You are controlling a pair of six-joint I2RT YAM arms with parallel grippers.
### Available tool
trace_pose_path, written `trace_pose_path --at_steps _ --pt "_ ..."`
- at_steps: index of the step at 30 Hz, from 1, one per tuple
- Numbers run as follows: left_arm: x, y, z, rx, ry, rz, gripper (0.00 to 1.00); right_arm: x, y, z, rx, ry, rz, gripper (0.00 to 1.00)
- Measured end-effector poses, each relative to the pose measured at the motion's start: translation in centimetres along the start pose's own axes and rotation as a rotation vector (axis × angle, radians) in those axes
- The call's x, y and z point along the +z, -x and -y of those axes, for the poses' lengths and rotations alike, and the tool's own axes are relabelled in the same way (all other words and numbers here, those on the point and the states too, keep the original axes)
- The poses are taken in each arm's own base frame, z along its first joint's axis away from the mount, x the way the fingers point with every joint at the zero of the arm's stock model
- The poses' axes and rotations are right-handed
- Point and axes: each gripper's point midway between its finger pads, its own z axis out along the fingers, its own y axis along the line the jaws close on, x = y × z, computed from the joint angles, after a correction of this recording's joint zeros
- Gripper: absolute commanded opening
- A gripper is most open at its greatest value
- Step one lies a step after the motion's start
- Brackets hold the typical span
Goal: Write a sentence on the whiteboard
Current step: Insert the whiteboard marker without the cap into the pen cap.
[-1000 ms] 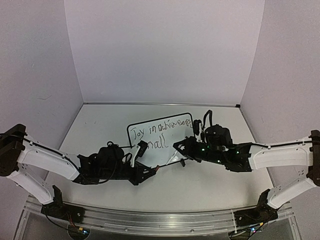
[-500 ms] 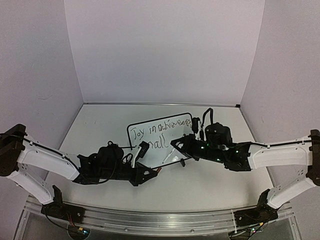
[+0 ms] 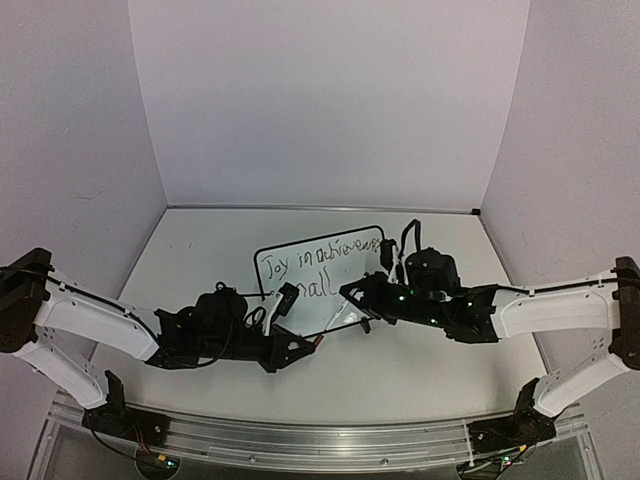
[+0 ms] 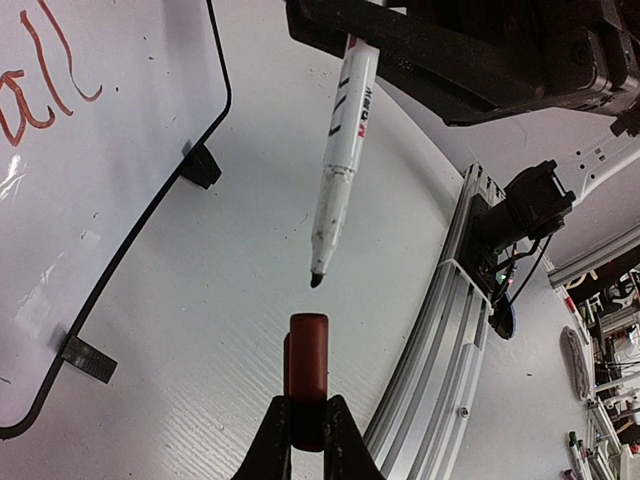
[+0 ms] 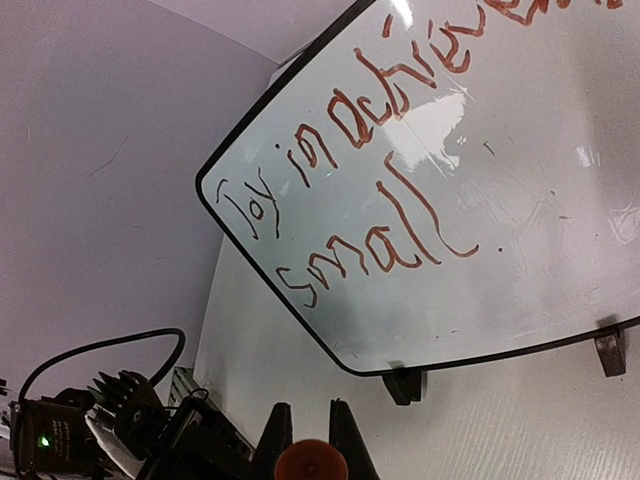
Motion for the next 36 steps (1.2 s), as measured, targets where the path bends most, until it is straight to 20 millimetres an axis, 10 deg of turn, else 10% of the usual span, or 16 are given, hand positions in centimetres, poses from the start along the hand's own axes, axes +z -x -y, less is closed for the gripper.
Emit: trace_pose_path --at_steps 36 --pt "-0.23 0.51 0.37 0.003 -0.009 0.014 0.0 0.41 -0.79 -0.2 -0.001 0.006 -0.048 0.0"
